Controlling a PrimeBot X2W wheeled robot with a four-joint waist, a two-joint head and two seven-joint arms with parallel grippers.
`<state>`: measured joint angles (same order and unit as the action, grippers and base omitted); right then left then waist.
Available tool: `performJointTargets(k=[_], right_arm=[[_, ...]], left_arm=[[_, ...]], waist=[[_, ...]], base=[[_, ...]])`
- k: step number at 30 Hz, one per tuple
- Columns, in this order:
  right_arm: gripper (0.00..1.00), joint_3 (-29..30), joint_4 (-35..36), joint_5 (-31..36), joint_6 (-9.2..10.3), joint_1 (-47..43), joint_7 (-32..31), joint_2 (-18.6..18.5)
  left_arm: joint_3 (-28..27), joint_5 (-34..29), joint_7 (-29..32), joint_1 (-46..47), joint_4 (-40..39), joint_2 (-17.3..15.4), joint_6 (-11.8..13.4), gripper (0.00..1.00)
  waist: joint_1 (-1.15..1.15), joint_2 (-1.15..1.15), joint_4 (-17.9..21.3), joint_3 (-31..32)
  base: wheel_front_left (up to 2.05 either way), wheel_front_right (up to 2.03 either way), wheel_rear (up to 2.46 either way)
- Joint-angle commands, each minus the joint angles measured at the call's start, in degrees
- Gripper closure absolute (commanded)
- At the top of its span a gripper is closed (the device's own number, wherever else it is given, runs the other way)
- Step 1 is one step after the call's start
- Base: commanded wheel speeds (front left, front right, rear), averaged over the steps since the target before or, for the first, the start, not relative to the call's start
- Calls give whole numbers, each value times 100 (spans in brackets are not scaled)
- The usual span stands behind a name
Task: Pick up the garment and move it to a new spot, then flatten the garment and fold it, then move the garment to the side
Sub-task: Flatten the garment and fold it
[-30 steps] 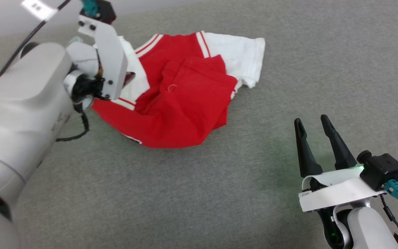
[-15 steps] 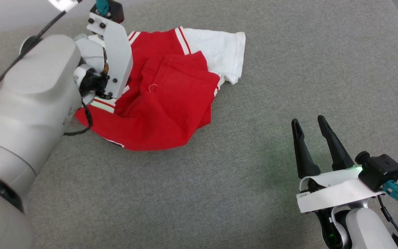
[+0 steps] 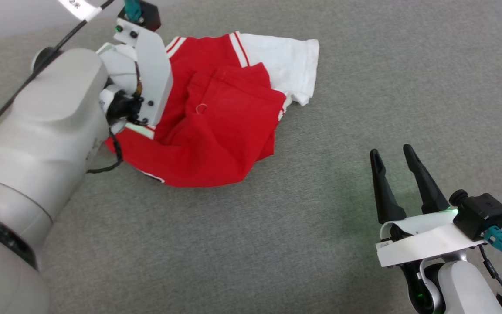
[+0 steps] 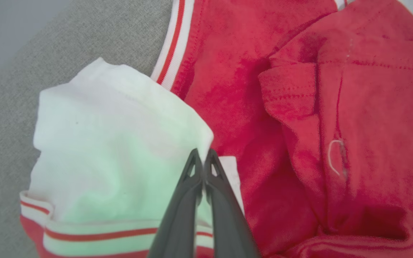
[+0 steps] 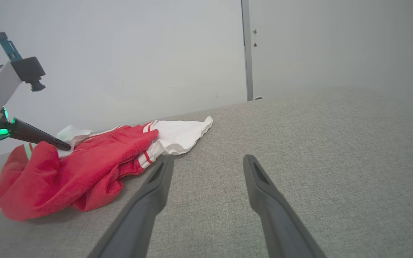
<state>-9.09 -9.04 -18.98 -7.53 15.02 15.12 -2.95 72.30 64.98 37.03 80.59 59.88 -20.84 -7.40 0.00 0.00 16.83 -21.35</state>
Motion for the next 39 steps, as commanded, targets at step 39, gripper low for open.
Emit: performJointTargets(k=[39], right_arm=[[0,288,-166,953,8,-52,4,6]], left_arm=[[-1174,1966,-2773,-2328,-998,-1504,-7,100]], waist=[[0,0,-1487,534]], base=[[0,0,0]])
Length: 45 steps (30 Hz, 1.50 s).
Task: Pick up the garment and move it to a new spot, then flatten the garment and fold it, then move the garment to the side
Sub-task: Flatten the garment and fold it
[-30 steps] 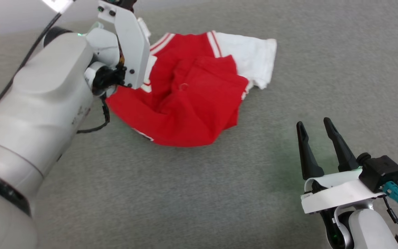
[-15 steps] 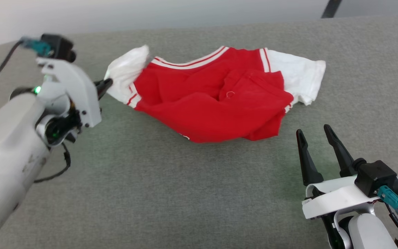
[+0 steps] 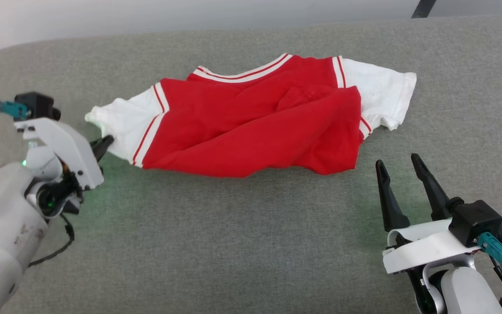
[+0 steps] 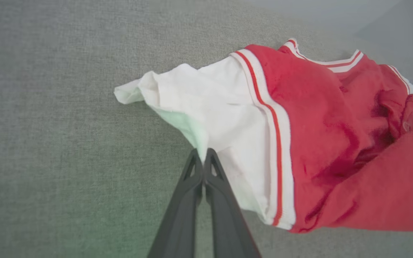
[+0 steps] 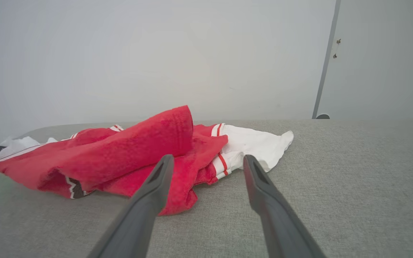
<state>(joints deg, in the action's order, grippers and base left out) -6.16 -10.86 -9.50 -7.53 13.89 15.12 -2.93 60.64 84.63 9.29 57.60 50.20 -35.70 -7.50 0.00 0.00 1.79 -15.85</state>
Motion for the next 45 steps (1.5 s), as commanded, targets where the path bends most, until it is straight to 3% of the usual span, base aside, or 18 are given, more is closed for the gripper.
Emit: performJointTargets(k=[1,3,5,6,7,13,20,26,28,33,36,41,45], right_arm=[[0,6,19,3,8,51,3,4],[0,17,20,3,8,29,4,5],[0,25,11,5,8,5,4,5],[0,28,-1,16,8,-4,4,5],[0,37,-12,40,8,-4,3,5],[0,36,-67,229,8,29,-32,-17],[0,-76,-125,284,8,102,-624,-363],[0,-420,-191,250,8,434,-1847,-1036],[0,-534,-182,70,8,620,-2352,-1277],[0,-746,-218,-625,8,1245,-3563,-1925],[0,-1102,-329,-1058,8,1778,-4135,-2398],[0,-1705,-803,-1630,8,2789,-4782,-3132],[0,-2017,-1318,-1949,8,3547,-5278,-3437]], left_arm=[[1,-4,6,-58,43,-26,2,100],[44,-32,26,-109,149,-20,4,94],[79,-58,0,-145,187,-4,4,71],[103,-104,-59,-148,168,-7,4,48],[110,-115,-132,-154,140,-17,4,0],[115,-213,-636,-308,-99,-84,4,0],[66,-431,-1948,-848,-571,-54,6,0],[-218,-685,-2439,-1544,-872,296,462,0],[-757,-1004,-2451,-1716,-1136,390,655,0],[-2237,-2476,-2439,-2714,-2160,793,1230,0],[-3143,-3249,-2440,-3339,-2910,1157,1405,0],[-4003,-4533,-2441,-3985,-3696,1676,1392,0],[-4403,-5028,-2442,-4133,-3898,2063,1075,0]], waist=[[0,0,33,-20],[0,0,62,-13],[0,0,87,13],[0,0,96,35],[0,0,101,53],[0,0,70,275],[0,0,-108,513],[0,0,-437,514],[0,0,-597,460],[0,0,-991,274],[0,0,-1198,82],[0,0,-1524,-319],[0,0,-1774,-653]], base=[[0,0,0],[0,0,0],[0,0,0],[0,0,0],[0,0,0],[0,0,0],[0,0,0],[0,0,0],[0,0,0],[0,0,0],[0,0,0],[0,0,0],[0,0,0]])
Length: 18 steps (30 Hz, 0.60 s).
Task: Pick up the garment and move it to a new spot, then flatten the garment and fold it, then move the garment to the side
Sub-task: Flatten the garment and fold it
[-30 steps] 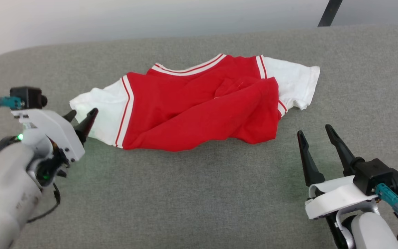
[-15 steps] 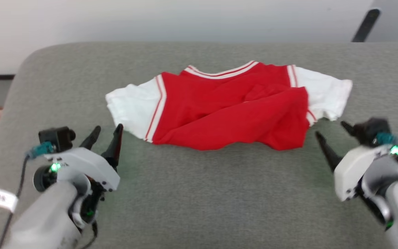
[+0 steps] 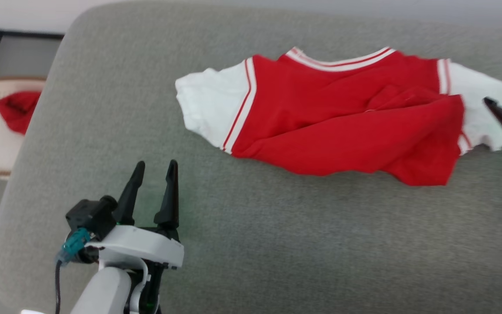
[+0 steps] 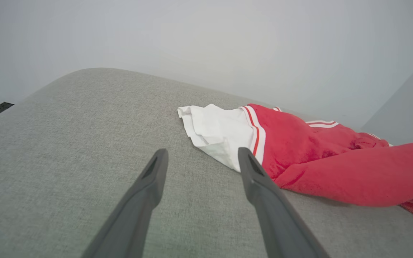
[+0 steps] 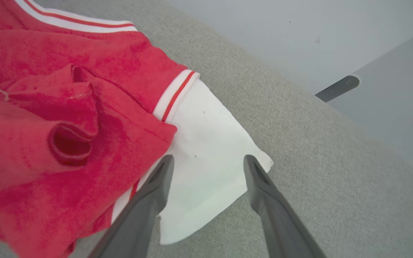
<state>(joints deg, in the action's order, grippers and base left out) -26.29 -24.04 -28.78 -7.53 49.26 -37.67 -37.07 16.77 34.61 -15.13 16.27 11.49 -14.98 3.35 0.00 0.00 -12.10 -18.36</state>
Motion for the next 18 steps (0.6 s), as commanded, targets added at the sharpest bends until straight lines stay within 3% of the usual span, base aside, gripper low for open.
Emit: performJointTargets(k=[1,9,18], right_arm=[[0,-95,-137,-94,8,171,-113,-73],[0,-741,-880,-165,8,1051,-630,-545],[0,-1208,-1577,-96,8,1439,-818,-510]], left_arm=[[-94,-124,1,-3,-40,82,-95,0],[-628,-750,0,114,-85,621,-676,0],[-985,-998,0,214,-217,874,-996,0]], waist=[[0,0,-439,-470],[0,0,-856,-910],[0,0,-954,-1174]], base=[[0,0,0],[0,0,0],[0,0,0]])
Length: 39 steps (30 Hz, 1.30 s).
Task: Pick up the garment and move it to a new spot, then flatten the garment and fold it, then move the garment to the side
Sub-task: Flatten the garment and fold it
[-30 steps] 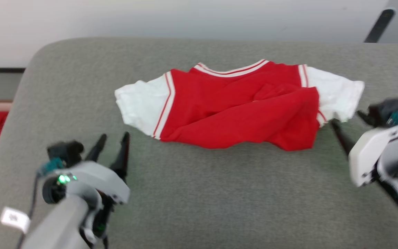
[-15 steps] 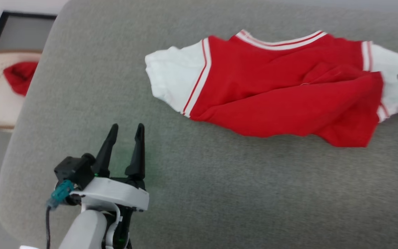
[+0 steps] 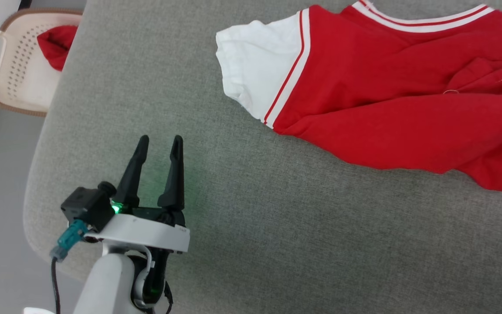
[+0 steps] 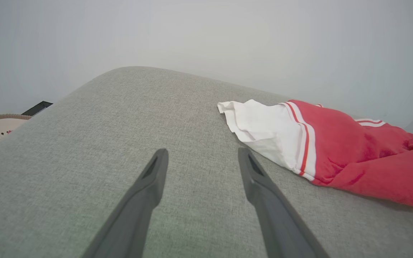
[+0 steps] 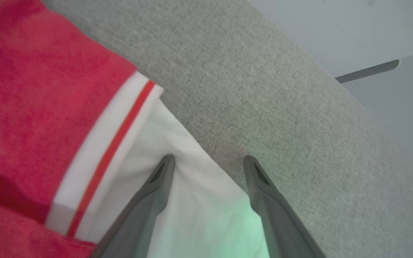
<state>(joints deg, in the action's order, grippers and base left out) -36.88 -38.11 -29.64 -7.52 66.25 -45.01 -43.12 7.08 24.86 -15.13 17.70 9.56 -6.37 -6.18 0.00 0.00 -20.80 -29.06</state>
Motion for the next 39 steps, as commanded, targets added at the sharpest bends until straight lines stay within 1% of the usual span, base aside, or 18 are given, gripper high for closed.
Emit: performJointTargets(k=[1,3,4,5,6,7,10,13,16,20,21,22,26,29,31,36,39], right_arm=[[0,-201,-236,-34,6,-256,-121,135],[0,-286,-319,-85,4,-245,-151,208],[4,-332,-363,-137,3,-250,-184,240],[51,-405,-380,-190,-3,-263,-228,265],[77,-449,-383,-238,-19,-274,-270,281],[100,-478,-387,-303,-19,-263,-293,284],[100,-546,-382,-422,-16,-183,-307,284],[100,-584,-393,-447,-11,-37,-237,341],[100,-658,-425,-451,-10,96,-188,472],[100,-764,-508,-406,-6,281,-124,600],[100,-764,-508,-406,-6,281,-124,600],[100,-789,-531,-420,-5,332,-114,629],[100,-885,-624,-484,-3,453,-78,692],[100,-958,-650,-529,9,567,-84,747],[100,-1014,-660,-541,8,671,-53,838],[100,-1173,-751,-576,8,824,-23,988],[100,-1232,-864,-603,8,869,7,996]], left_arm=[[-36,-23,0,83,-48,23,-52,0],[-65,-31,0,92,-81,35,-86,0],[-61,-45,0,102,-94,21,-94,0],[-38,-72,0,122,-102,-22,-97,0],[-16,-97,0,173,-114,-79,-110,0],[12,-97,0,244,-122,-140,-120,0],[147,-153,1,558,-118,-472,-129,0],[501,-133,145,1069,-189,-997,-137,0],[958,160,424,1694,-224,-1587,-134,0],[1703,844,931,2748,-23,-2232,-132,0],[1703,844,931,2748,-23,-2232,-132,0],[1919,1134,1089,3017,99,-2314,-128,0],[3019,2168,1811,4109,543,-2613,-129,0],[3799,2608,2233,4891,952,-2804,-126,0],[4223,3021,2447,5291,1216,-2800,-127,0],[5321,3602,3084,6138,1707,-2929,-126,0],[5690,4199,3325,6416,1964,-2829,-126,0]], waist=[[0,0,-73,-111],[0,0,-41,-119],[0,0,-25,-118],[0,0,-3,-117],[0,0,19,-119],[0,0,39,-122],[0,0,126,-148],[0,0,244,-206],[0,0,358,-287],[0,0,461,-404],[0,0,461,-404],[0,0,481,-438],[0,0,511,-541],[0,0,565,-646],[0,0,643,-726],[0,0,778,-901],[0,0,805,-940]], base=[[0,0,0],[0,0,0],[0,0,0],[0,0,0],[0,0,0],[0,0,0],[0,0,0],[0,0,0],[0,0,0],[0,0,0],[0,0,0],[0,0,0],[0,0,0],[0,0,0],[0,0,0],[0,0,0],[0,0,0]])
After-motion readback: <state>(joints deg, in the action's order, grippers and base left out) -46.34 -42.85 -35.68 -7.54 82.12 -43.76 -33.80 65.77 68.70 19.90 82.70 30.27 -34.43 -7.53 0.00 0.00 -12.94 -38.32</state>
